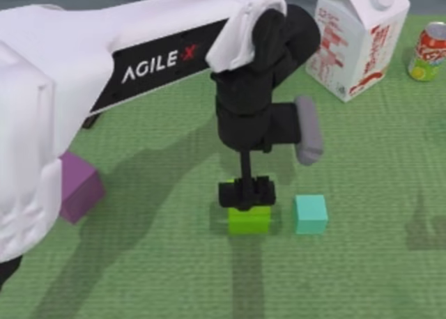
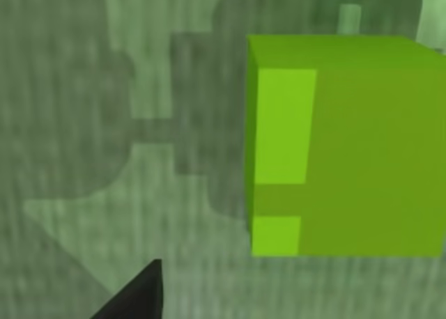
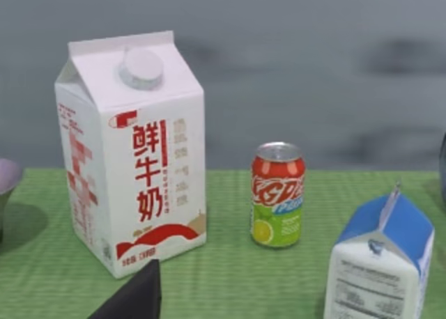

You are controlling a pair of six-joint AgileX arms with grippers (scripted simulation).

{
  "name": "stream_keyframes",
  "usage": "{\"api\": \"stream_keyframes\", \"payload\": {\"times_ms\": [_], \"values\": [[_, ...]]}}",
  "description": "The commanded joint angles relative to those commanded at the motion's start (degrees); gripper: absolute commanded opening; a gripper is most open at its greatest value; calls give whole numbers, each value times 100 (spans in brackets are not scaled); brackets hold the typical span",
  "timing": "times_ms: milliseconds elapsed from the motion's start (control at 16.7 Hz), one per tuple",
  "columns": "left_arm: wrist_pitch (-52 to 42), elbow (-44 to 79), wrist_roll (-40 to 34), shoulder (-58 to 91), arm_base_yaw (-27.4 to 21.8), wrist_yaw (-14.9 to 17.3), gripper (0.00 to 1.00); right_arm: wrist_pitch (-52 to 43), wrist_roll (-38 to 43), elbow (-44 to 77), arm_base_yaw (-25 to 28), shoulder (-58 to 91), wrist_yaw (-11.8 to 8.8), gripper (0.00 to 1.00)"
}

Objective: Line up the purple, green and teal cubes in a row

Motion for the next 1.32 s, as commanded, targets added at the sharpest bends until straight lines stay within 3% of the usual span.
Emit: {"api": "stream_keyframes", "payload": {"times_ms": [240, 540, 720, 840, 1320], "values": [[173, -522, -401, -355, 647, -24, 100, 0, 0, 0, 0, 0, 0, 100], [533, -1797, -1278, -1150, 2490, -73, 100, 0, 0, 0, 0, 0, 0, 100], [739, -2419, -1714, -1575, 3252, -96, 100, 0, 0, 0, 0, 0, 0, 100], [819, -2610, -1860, -1730, 3453, -100, 100, 0, 0, 0, 0, 0, 0, 100], [1199, -2831, -1868, -1572, 3462, -99, 100, 0, 0, 0, 0, 0, 0, 100]]}}
